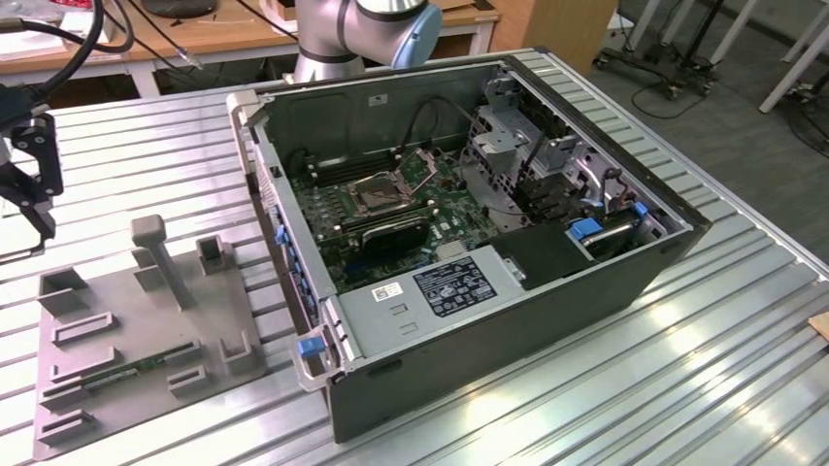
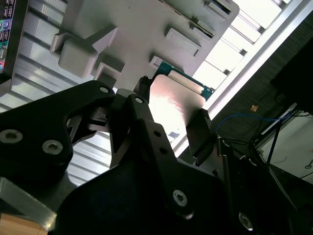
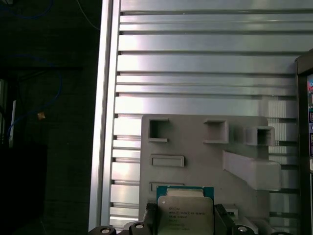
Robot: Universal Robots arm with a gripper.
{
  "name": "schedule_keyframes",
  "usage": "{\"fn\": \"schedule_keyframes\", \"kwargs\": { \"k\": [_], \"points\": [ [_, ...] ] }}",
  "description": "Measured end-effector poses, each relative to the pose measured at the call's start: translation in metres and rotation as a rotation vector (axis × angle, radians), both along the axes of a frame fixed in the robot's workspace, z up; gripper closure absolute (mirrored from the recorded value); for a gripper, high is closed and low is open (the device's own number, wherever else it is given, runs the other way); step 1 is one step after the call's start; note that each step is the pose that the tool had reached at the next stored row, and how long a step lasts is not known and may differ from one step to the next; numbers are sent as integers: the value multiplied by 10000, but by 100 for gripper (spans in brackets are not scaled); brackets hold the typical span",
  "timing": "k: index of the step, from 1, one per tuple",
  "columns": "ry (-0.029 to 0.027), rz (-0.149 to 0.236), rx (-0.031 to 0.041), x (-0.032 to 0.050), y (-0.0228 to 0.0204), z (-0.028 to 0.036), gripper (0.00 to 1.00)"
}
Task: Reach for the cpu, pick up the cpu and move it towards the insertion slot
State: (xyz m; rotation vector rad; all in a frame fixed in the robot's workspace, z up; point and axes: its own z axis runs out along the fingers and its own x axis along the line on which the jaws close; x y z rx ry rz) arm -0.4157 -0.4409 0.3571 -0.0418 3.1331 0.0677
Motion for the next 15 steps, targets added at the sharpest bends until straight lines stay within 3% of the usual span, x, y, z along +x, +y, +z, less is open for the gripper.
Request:
{"fn": "schedule_keyframes", "kwargs": {
  "k": [15],
  "points": [
    [0,-1,0,16,0,7,46]
  ]
}}
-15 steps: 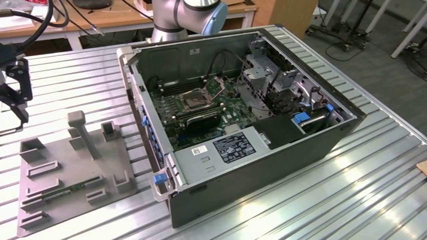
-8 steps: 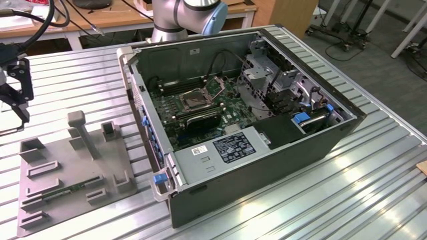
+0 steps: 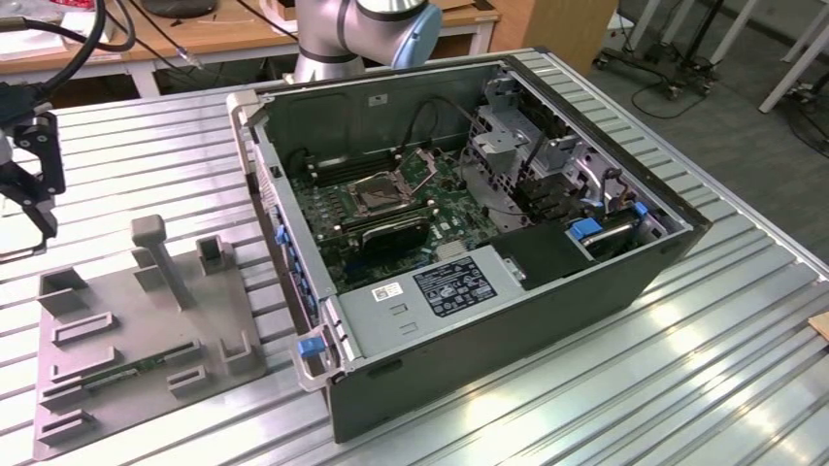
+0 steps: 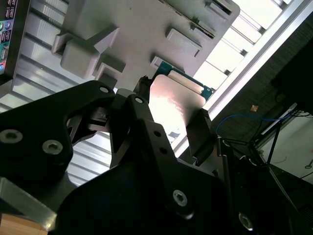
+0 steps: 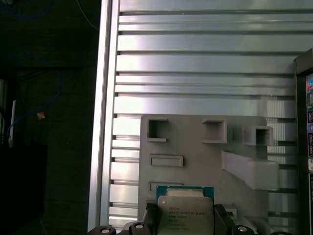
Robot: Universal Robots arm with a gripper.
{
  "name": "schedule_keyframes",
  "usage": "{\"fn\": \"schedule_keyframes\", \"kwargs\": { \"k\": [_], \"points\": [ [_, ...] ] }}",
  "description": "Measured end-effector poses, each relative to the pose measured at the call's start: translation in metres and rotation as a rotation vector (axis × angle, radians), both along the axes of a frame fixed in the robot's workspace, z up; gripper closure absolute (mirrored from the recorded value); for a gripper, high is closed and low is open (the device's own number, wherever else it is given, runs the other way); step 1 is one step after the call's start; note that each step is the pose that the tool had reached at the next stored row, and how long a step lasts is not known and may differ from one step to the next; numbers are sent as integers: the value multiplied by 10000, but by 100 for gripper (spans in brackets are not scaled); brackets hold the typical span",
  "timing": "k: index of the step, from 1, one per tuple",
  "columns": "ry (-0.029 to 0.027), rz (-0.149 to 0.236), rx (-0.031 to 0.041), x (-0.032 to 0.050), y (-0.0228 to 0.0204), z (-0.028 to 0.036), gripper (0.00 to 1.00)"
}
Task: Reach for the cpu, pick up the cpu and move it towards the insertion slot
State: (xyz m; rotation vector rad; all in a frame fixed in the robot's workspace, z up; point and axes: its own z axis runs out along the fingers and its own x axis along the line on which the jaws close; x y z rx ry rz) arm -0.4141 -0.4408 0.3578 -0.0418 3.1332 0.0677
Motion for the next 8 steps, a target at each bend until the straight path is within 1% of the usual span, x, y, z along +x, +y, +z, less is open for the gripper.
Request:
{"fn": "schedule_keyframes", "kwargs": {
  "k": [3,5,8],
  "points": [
    [-1,0,1,0,0,5,46],
    [0,0,0,0,0,24,46],
    [0,0,0,0,0,25,46]
  ]
}}
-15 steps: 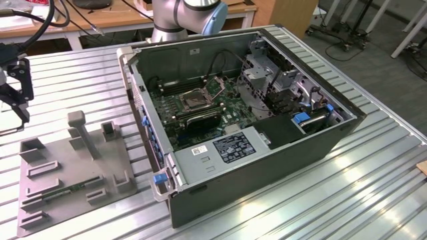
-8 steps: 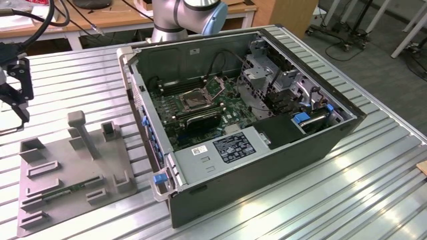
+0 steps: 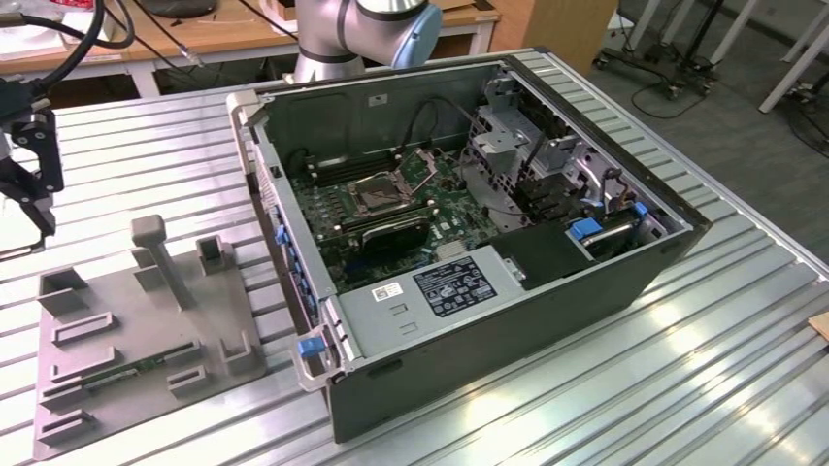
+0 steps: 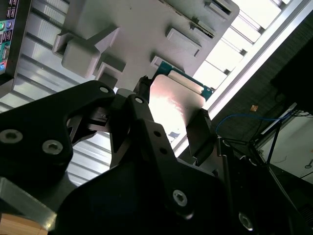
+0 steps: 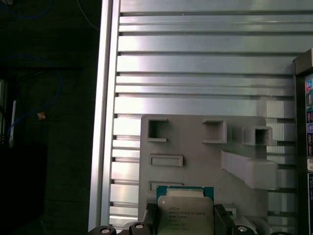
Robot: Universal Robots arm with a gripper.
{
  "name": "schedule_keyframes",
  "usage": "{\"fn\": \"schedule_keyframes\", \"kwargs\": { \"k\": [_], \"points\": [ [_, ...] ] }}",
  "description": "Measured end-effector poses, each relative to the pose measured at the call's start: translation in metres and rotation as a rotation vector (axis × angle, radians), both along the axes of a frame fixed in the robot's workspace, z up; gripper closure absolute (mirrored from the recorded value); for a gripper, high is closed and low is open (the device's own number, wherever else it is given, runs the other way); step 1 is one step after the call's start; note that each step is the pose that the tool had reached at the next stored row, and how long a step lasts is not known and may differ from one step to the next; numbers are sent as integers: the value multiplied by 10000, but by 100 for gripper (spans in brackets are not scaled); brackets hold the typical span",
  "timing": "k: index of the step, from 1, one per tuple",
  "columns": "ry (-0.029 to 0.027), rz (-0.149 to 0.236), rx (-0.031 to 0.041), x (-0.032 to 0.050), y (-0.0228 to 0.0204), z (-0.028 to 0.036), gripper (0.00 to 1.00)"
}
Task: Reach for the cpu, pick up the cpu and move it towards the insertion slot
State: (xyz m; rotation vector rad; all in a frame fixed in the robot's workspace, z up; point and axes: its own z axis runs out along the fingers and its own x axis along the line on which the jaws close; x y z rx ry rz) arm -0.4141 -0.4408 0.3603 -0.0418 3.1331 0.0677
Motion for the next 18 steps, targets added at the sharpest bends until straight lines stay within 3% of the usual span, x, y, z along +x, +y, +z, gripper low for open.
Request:
{"fn": "schedule_keyframes", "kwargs": {
  "k": [5,14,18],
  "points": [
    [4,0,-2,0,0,10,46],
    [1,0,1,0,0,119,46],
    [-1,0,2,0,0,125,46]
  ]
}}
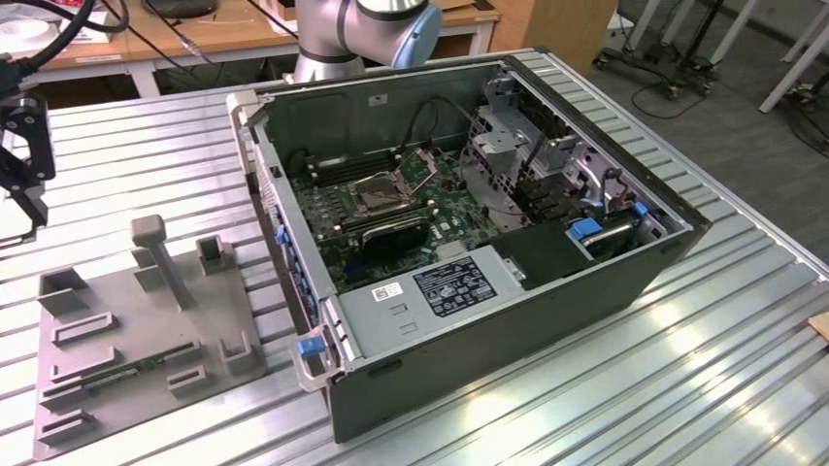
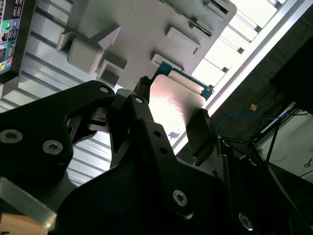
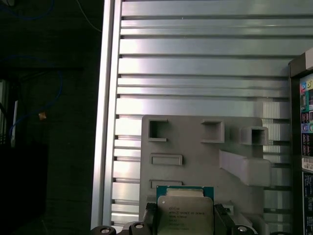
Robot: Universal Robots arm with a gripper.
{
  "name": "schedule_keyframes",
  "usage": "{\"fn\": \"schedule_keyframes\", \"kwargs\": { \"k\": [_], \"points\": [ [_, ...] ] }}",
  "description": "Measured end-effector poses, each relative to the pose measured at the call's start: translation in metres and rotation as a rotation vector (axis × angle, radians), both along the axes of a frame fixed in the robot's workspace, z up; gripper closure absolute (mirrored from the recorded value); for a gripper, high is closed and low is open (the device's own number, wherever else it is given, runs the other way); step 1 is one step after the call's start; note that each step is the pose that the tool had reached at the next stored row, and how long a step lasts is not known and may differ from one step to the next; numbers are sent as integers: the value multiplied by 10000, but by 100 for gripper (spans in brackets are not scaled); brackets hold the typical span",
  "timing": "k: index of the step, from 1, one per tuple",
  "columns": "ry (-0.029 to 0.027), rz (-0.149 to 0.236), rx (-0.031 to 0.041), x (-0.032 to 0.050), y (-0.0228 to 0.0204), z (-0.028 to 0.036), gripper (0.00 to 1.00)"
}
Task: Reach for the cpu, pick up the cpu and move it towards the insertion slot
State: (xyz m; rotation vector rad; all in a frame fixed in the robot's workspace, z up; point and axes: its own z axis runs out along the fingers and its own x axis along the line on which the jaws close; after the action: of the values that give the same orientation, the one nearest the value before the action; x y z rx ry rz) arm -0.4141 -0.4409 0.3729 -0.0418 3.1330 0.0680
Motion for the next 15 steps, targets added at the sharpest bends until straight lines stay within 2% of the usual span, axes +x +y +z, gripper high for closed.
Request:
{"fn": "schedule_keyframes", "kwargs": {
  "k": [5,15],
  "points": [
    [3,1,-2,24,0,3,46],
    [2,1,-1,192,0,2,46]
  ]
}}
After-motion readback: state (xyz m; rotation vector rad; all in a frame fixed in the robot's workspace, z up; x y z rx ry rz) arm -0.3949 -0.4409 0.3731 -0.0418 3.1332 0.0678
